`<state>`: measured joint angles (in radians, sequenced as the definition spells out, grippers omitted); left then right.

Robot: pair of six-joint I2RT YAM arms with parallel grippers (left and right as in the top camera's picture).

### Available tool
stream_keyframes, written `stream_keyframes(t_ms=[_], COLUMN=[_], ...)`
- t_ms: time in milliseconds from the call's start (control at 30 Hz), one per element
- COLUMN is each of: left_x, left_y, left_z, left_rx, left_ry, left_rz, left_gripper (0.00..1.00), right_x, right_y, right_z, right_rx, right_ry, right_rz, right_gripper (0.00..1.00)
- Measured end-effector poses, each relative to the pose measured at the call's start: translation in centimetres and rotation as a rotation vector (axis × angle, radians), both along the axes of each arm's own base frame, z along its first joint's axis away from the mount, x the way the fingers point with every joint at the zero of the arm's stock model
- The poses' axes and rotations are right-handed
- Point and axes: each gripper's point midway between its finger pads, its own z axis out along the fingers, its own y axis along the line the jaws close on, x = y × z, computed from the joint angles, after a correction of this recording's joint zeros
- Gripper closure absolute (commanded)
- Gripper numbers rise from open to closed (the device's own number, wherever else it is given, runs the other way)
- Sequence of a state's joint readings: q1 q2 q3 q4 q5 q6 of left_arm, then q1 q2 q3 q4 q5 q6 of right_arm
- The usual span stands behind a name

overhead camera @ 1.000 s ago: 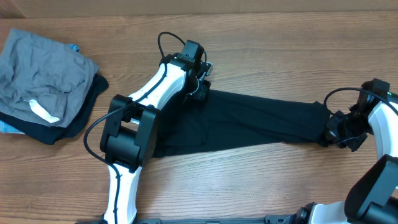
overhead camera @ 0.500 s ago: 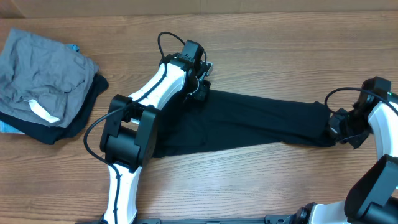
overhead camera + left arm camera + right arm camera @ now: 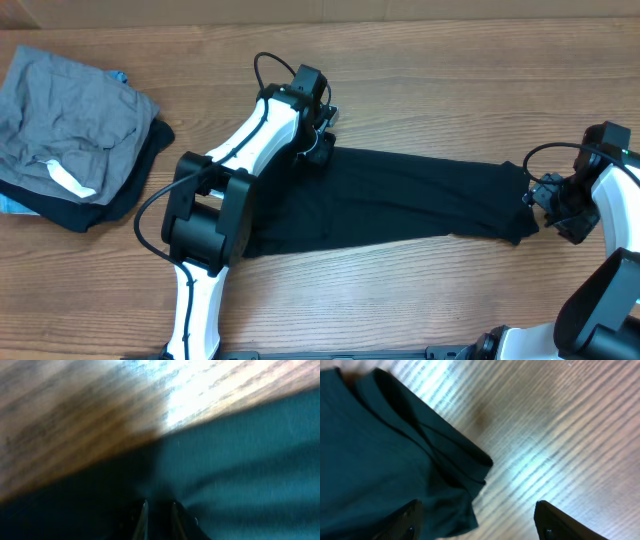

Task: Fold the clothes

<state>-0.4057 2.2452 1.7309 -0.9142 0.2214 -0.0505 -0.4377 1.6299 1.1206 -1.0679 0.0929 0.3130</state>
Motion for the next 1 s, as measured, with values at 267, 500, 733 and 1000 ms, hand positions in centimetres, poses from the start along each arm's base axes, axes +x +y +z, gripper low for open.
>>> stream_keyframes(t_ms=[267, 500, 733, 1000], left_x=[0.8, -6.1, -11.6, -13.7], left_y=[-0.3, 2.6, 4.6, 7.6], left_z=[11.8, 7.2, 1.8, -0.9], left_rx=[-0.059, 0.055, 0.124, 0.269], left_ry=[-0.119, 0.146, 0.340, 0.371], left_rz=[0.038, 0.050, 0.078, 0.134], left_gripper=[0.96, 0.96, 0.96, 0.96], right_x=[3.3, 6.0, 6.4, 8.4], right_y=[1.8, 4.0, 5.0, 4.4], right_z=[0.2, 0.5, -2.8, -6.6], right_rx=[0.104, 0.104, 0.124, 0.087], right_ry=[-0.150, -0.226, -0.182, -0.250], right_rz=[0.039, 0.178, 0.237, 0.291], right_gripper=[0.67, 0.90, 0.93, 0.94])
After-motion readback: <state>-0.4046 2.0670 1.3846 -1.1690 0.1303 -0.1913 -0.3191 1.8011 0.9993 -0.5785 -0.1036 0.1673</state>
